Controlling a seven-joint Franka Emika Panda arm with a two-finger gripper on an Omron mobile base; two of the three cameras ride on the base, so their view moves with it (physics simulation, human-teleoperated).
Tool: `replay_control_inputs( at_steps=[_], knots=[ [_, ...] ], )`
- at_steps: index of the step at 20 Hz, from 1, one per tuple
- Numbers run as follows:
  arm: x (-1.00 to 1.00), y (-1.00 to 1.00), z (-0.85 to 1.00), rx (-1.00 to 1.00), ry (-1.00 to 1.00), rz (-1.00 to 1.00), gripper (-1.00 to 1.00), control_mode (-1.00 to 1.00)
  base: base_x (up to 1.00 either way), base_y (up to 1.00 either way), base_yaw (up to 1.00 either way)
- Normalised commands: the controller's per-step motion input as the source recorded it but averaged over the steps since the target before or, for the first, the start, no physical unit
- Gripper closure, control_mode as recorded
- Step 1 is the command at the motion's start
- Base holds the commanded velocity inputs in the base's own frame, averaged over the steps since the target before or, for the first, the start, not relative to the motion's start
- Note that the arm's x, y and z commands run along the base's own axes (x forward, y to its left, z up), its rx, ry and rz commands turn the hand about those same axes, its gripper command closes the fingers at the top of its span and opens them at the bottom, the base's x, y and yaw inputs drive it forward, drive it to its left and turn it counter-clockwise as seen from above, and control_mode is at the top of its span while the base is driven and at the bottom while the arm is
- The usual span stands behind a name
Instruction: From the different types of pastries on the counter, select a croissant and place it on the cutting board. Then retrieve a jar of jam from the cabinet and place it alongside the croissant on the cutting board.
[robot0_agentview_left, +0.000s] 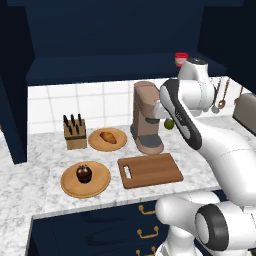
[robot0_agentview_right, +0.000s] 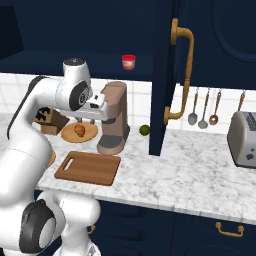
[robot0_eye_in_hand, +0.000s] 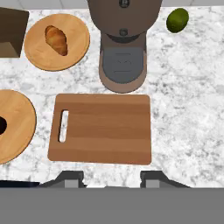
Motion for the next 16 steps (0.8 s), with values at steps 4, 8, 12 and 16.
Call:
replay_control_inputs(
  at_steps=[4, 8, 12, 16],
  knots=[
    [-0.02, -0.01, 0.02, 0.0, -0.07, -0.02, -1.0, -1.0, 0.0, 0.0, 0.0],
    [0.03, -0.09, 0.79, 0.0, -0.09, -0.3, -1.0, -1.0, 0.0, 0.0, 0.0],
    [0.03, -0.11, 0.88, 0.0, -0.06, -0.28, -1.0, -1.0, 0.0, 0.0, 0.0],
    [0.05, -0.12, 0.66, 0.0, -0.21, -0.28, -1.0, -1.0, 0.0, 0.0, 0.0]
  ],
)
